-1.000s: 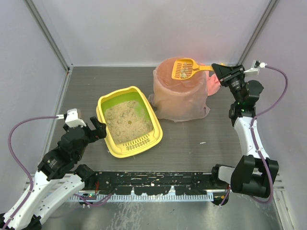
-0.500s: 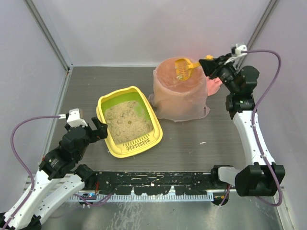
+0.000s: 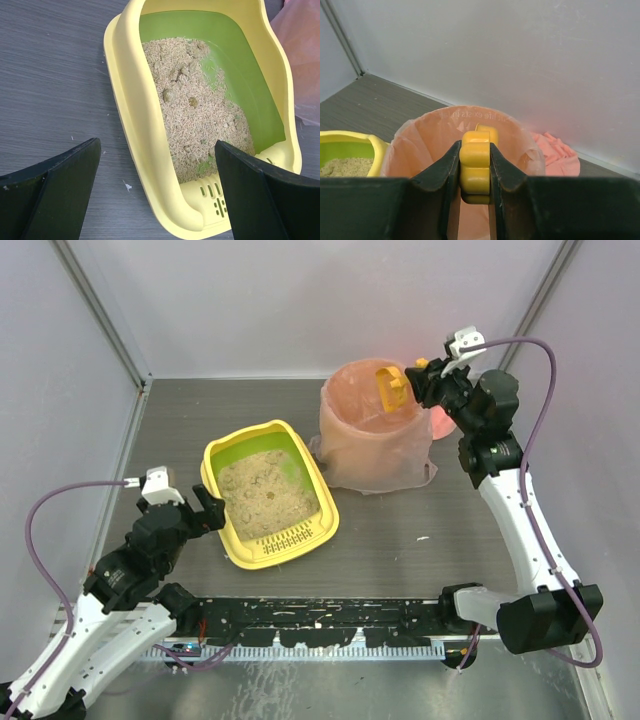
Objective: Clean the litter box
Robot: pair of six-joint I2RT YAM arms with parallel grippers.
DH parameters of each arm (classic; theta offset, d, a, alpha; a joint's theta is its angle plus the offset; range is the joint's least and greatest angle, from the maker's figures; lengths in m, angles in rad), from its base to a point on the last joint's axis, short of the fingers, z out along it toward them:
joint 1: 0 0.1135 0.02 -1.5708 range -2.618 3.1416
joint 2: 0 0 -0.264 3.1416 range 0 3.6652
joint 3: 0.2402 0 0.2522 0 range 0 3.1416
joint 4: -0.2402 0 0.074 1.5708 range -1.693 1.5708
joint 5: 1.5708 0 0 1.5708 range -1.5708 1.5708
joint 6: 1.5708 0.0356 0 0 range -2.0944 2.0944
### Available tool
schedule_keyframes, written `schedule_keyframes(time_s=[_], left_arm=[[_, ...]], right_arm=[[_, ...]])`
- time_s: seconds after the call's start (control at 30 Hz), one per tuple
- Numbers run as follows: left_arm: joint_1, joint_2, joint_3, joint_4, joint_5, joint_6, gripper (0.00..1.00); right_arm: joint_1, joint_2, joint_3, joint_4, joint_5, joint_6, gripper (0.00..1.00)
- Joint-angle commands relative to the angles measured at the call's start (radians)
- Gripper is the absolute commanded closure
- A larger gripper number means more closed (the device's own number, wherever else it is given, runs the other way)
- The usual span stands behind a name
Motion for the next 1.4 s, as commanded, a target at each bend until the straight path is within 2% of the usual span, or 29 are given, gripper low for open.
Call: schedule_keyframes(time_s=[0.0, 0.2, 0.4, 0.47, 0.7, 0.93, 1.2, 1.37], left_arm=[[0.004, 0.018, -0.003, 0.045, -0.011, 0.008, 0.02], [0.004, 0.052, 0.006, 0.035, -0.009, -0.004, 0.02], [0.004, 0.127, 0.041, 0.014, -0.008, -0.025, 0.02], [0.005, 0.147, 0.049, 0.016, -0.008, -0.025, 0.02], [0.030, 0.180, 0.057, 0.010, 0.006, -0.030, 0.00], [0.036, 0.149, 0.047, 0.002, 0.006, -0.031, 0.07], [0.036, 0.075, 0.049, -0.044, -0.031, -0.014, 0.01], [0.036, 0.008, 0.049, -0.081, -0.044, -0.020, 0.01]], right_arm=[[0.006, -0.053, 0.058, 0.032, 0.096, 0.027, 0.99], [0.006, -0.094, 0.085, 0.016, 0.152, 0.171, 0.99], [0.029, -0.097, 0.153, -0.058, 0.110, 0.313, 0.99], [0.107, -0.070, 0.200, -0.118, 0.130, 0.310, 0.99], [0.477, 0.015, 0.289, -0.229, 0.352, 0.264, 0.99], [0.704, 0.175, 0.346, -0.306, 0.484, 0.257, 0.99], [0.799, 0.461, 0.541, -0.435, 0.652, 0.141, 0.99], [0.817, 0.631, 0.699, -0.507, 0.754, 0.065, 0.99]])
